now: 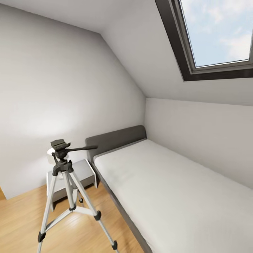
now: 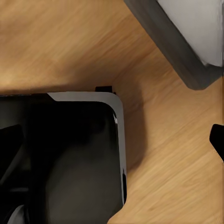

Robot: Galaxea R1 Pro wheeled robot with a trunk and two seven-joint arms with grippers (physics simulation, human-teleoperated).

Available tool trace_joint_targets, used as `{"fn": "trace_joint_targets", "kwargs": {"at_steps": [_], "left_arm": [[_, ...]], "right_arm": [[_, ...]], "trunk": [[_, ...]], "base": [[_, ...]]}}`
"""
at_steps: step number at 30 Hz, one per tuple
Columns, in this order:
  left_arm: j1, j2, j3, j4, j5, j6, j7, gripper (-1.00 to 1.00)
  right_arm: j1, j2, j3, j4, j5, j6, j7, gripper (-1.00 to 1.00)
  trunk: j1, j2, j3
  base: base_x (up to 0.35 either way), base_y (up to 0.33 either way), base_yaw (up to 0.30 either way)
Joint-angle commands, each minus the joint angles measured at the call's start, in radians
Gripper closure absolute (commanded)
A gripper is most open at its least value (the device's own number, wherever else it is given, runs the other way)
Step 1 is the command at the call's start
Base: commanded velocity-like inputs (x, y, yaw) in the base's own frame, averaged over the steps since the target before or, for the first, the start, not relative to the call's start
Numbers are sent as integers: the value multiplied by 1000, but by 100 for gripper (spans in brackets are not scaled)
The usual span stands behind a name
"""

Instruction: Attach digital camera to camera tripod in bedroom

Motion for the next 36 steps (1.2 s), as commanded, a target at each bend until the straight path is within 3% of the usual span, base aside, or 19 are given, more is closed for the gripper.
{"fn": "trace_joint_targets", "kwargs": {"at_steps": [1,36], "left_arm": [[0,0,-8,1,9,-2,-5,100],[0,0,-8,1,9,-2,-5,100]], "right_arm": [[-1,-1,-9,3,10,-6,2,-100],[-1,-2,-6,3,19,-6,4,-100]], "trunk": [[1,-1,0],[1,-1,0]], "base": [[147,-95,0],[99,-47,0]]}}
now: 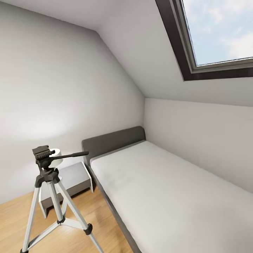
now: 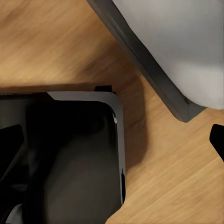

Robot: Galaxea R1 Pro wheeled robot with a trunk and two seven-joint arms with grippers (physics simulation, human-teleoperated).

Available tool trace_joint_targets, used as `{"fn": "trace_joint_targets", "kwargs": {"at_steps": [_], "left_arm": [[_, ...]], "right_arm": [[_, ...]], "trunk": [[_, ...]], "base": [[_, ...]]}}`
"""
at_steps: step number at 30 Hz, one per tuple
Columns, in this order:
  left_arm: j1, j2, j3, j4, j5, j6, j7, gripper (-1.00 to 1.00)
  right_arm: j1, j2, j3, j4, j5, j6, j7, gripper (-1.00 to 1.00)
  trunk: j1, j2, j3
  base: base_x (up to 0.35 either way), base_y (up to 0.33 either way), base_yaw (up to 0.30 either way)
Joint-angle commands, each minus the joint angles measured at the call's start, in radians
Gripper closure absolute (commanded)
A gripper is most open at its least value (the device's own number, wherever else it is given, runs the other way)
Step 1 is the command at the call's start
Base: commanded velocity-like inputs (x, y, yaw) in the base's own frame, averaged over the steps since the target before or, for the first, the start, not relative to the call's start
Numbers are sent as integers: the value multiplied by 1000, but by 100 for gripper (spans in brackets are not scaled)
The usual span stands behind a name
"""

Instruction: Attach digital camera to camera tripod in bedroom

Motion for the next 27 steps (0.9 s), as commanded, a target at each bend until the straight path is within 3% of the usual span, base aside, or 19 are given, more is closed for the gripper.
{"fn": "trace_joint_targets", "kwargs": {"at_steps": [1,27], "left_arm": [[0,0,-8,1,9,-2,-5,100],[0,0,-8,1,9,-2,-5,100]], "right_arm": [[-1,-1,-9,3,10,-6,2,-100],[-1,1,-7,3,10,-3,7,-100]], "trunk": [[0,-1,0],[0,-1,-4]], "base": [[4,0,0],[0,0,26]]}}
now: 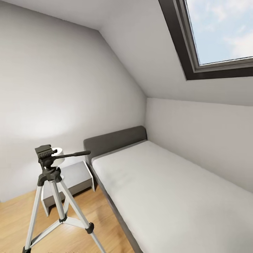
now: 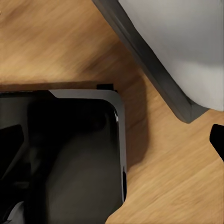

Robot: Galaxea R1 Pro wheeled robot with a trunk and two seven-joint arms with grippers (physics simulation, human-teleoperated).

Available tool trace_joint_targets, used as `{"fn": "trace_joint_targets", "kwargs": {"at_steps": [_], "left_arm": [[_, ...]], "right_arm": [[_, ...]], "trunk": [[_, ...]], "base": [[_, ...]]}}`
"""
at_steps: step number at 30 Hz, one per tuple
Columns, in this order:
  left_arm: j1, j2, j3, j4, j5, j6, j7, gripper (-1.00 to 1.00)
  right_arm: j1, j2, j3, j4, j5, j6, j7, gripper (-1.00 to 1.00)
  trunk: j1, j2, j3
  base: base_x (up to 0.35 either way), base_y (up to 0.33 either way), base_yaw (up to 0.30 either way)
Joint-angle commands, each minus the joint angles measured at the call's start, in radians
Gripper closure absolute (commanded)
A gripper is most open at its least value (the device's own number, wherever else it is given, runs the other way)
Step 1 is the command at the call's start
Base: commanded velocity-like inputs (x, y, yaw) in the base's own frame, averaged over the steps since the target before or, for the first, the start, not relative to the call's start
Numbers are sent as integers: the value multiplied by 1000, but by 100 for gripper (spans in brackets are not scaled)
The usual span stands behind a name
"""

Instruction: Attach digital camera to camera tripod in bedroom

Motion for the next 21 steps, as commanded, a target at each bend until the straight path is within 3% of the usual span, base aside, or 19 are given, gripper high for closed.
{"fn": "trace_joint_targets", "kwargs": {"at_steps": [1,21], "left_arm": [[-1,0,-8,1,9,-2,-5,100],[-1,0,-8,1,9,-2,-5,100]], "right_arm": [[-1,-1,-9,3,10,-6,2,-100],[0,-1,-9,3,10,-6,3,-100]], "trunk": [[0,-1,-1],[0,-1,-16]], "base": [[0,0,119],[0,0,125]]}}
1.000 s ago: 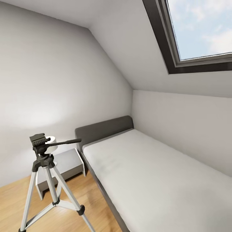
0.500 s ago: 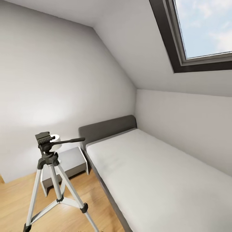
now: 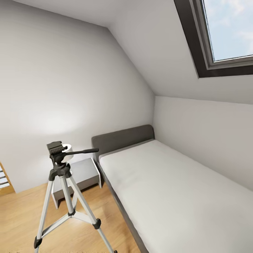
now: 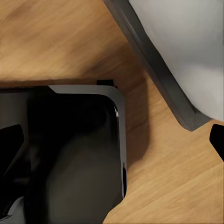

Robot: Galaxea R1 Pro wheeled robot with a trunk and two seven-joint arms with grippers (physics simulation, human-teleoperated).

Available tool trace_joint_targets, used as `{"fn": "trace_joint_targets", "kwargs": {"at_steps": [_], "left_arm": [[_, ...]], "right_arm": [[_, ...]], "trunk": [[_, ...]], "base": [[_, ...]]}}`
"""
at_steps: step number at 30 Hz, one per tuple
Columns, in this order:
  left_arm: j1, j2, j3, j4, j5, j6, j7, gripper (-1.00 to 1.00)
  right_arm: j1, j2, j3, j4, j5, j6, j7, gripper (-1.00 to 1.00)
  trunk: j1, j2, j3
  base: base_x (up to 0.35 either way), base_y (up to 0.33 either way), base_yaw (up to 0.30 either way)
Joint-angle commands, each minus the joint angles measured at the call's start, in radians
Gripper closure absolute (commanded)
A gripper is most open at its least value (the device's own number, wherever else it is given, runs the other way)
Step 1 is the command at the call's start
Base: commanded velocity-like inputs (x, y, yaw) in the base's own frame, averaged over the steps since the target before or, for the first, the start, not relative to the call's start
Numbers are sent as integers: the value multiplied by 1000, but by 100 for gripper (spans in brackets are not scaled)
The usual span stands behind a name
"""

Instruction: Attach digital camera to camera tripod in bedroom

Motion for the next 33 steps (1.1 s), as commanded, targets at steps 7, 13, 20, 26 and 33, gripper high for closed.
{"fn": "trace_joint_targets", "kwargs": {"at_steps": [7,13,20,26,33], "left_arm": [[-1,0,-8,1,9,-2,-5,100],[0,0,-8,1,9,-2,-5,100],[-1,0,-8,1,9,-2,-5,100],[-1,0,-8,1,9,-2,-5,100],[-1,0,-9,1,9,-2,-5,100]], "right_arm": [[-1,-1,-9,3,10,-6,2,-100],[-1,-1,-9,3,10,-6,2,-100],[-1,-1,-9,3,10,-6,2,-100],[-1,-1,-9,3,10,-5,2,-100],[-2,-2,-9,3,10,-5,-4,-100]], "trunk": [[0,-1,-6],[0,-1,-10],[0,-1,-15],[0,-1,-19],[0,-1,-25]], "base": [[0,0,126],[0,0,126],[0,0,126],[0,0,126],[0,0,130]]}}
